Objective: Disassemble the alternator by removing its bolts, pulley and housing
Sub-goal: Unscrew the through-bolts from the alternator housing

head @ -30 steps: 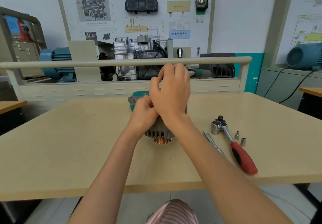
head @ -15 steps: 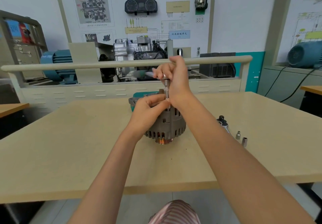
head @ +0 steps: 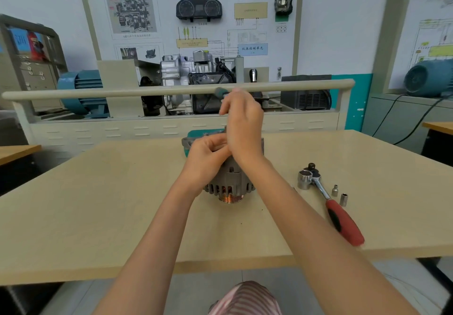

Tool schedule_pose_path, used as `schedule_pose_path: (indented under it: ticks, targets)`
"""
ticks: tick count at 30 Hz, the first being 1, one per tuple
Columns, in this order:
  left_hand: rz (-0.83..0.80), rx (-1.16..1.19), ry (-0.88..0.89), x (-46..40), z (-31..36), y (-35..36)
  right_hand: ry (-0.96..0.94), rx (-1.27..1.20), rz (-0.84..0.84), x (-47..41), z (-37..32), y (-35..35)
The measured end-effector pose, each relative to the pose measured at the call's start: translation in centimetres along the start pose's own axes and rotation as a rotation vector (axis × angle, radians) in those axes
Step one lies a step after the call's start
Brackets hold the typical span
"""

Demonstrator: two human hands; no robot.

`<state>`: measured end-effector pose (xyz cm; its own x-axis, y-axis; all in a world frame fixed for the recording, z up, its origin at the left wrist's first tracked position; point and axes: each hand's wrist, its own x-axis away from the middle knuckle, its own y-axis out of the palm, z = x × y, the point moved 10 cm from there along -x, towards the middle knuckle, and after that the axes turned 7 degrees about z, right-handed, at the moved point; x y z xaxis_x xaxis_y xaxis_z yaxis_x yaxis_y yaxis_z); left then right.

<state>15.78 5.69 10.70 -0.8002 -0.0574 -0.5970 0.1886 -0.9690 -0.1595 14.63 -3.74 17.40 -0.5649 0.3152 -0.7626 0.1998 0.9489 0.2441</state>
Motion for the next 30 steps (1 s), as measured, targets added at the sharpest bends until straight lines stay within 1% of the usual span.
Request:
schedule_pose_path:
  ticks: [2, 3, 4, 5, 6, 7, 8, 10, 15, 17, 19, 20, 21, 22, 25, 26, 27, 28, 30]
  targets:
    - [0.037, -0.023, -0.013, -0.1, -0.5, -0.4, -0.265, 0.429, 0.041, 1.2, -1.9, 0.1]
    - [0.053, -0.034, -0.016, -0.3, -0.7, -0.6, -0.352, 0.670, 0.055, 1.7, -2.3, 0.5]
    - [0.068, -0.035, -0.017, -0.3, -0.7, -0.7, -0.391, 0.847, 0.070, 2.1, -2.2, 0.7]
    - [0.074, -0.034, -0.013, -0.4, -0.7, -0.7, -0.402, 0.931, 0.092, 2.3, -2.3, 0.6]
    - [0.074, -0.035, -0.009, -0.4, -0.6, -0.7, -0.395, 0.934, 0.117, 2.2, -2.5, 0.4]
    - [0.070, -0.034, -0.010, -0.4, -0.6, -0.6, -0.370, 0.873, 0.127, 2.0, -2.6, 0.2]
    - [0.063, -0.029, -0.015, -0.2, -0.5, -0.4, -0.331, 0.762, 0.127, 1.6, -2.5, -0.1]
    - [0.039, -0.016, -0.008, -0.1, -0.3, -0.1, -0.226, 0.483, 0.072, 0.4, -1.9, -0.2]
    - [-0.008, 0.019, -0.008, -0.2, -0.2, 0.3, 0.245, -0.225, -0.149, -1.6, 1.5, 1.4]
    - [-0.012, 0.031, -0.026, -0.4, -0.6, 0.2, 0.393, -0.440, -0.223, -1.8, 2.5, 2.1]
    - [-0.005, 0.022, -0.035, -0.4, -0.6, 0.2, 0.470, -0.567, -0.229, -1.7, 2.9, 2.3]
    - [0.011, 0.018, -0.036, -0.4, -0.6, 0.1, 0.460, -0.546, -0.205, -1.6, 3.0, 2.1]
    - [0.023, 0.016, -0.033, -0.4, -0.5, 0.0, 0.401, -0.465, -0.175, -1.6, 2.7, 1.7]
    - [0.027, 0.010, -0.021, -0.3, -0.5, -0.1, 0.282, -0.321, -0.147, -1.4, 2.1, 1.2]
    - [0.052, 0.013, -0.003, -0.3, -0.4, -0.3, -0.298, 0.339, -0.076, 0.4, -1.5, 0.6]
    - [0.073, 0.009, -0.012, -0.4, -0.6, -0.5, -0.427, 0.539, -0.034, 1.1, -2.2, 0.8]
    - [0.088, 0.002, -0.024, -0.4, -0.7, -0.6, -0.476, 0.664, 0.007, 1.3, -2.4, 0.9]
    - [0.093, -0.004, -0.030, -0.3, -0.8, -0.6, -0.470, 0.704, 0.036, 1.3, -2.5, 0.7]
    - [0.080, 0.008, -0.018, -0.3, -0.6, -0.5, -0.382, 0.602, 0.012, 0.9, -2.2, 0.6]
